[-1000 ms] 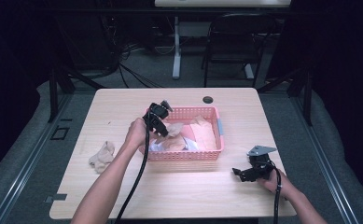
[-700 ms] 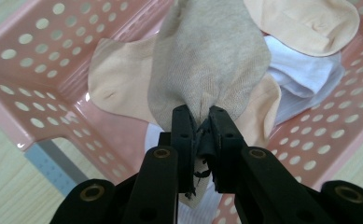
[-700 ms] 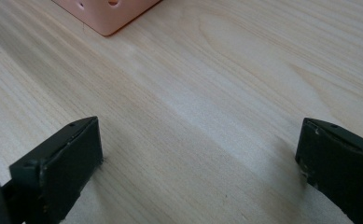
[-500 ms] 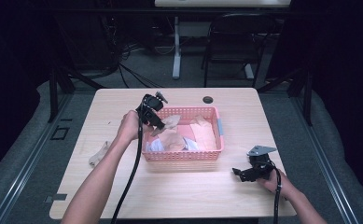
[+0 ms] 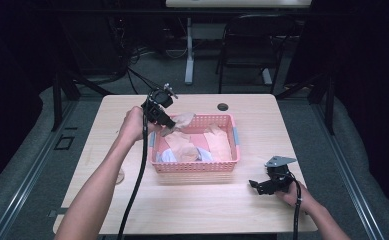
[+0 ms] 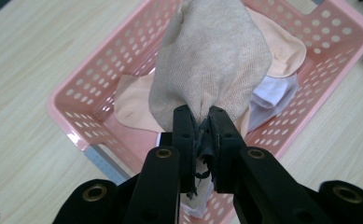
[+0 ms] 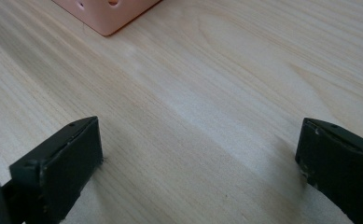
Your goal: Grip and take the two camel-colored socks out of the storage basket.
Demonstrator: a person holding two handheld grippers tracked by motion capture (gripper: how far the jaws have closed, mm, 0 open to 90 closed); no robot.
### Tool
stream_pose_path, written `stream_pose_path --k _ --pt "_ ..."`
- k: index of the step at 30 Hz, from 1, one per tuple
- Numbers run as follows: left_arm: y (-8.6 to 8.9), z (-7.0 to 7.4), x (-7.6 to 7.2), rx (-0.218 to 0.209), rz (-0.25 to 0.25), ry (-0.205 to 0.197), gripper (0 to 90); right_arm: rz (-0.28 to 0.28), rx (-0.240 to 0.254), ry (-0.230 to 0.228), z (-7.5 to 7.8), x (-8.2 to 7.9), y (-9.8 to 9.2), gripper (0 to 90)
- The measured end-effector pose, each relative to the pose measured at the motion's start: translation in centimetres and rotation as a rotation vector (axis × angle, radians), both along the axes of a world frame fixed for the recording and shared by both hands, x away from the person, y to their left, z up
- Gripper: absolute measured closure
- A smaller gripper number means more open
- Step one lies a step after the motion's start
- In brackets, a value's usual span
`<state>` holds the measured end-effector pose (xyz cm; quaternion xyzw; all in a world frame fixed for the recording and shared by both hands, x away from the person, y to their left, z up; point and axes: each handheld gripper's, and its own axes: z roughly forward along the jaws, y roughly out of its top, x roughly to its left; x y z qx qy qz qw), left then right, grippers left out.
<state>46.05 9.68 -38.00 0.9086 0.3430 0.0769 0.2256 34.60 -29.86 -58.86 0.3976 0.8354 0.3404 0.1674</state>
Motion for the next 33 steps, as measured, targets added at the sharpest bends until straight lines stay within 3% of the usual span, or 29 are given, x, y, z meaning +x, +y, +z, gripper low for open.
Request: stream_pose_path --k 3,9,18,20,21,27,33 --pt "0.2 1.0 -0.2 0.015 -0.009 -0.014 82.9 0.0 0.0 -0.001 0.0 0.0 0.0 0.0" --pt "1.6 2.8 -0.8 0.0 0.014 -0.042 82.9 0.0 0.0 -0.002 0.0 0.0 0.0 0.0" --pt "5.7 4.3 -1.4 -0.031 0.067 -0.064 82.9 0.0 0.0 -0.001 0.0 0.0 0.0 0.0" --pt "6.1 4.3 -1.5 -0.029 0.072 -0.063 83.0 0.0 0.0 -0.001 0.0 0.0 0.0 0.0" --pt "7.3 4.5 -1.6 -0.029 0.096 -0.064 82.9 0.0 0.0 -0.001 0.0 0.0 0.0 0.0" --pt "10.6 4.5 -2.5 -0.022 0.157 -0.058 82.9 -0.001 0.0 -0.001 0.0 0.0 0.0 0.0" --pt "13.8 3.0 -3.1 -0.001 0.218 -0.045 82.9 -0.001 0.003 0.001 0.0 0.0 0.0 0.0"
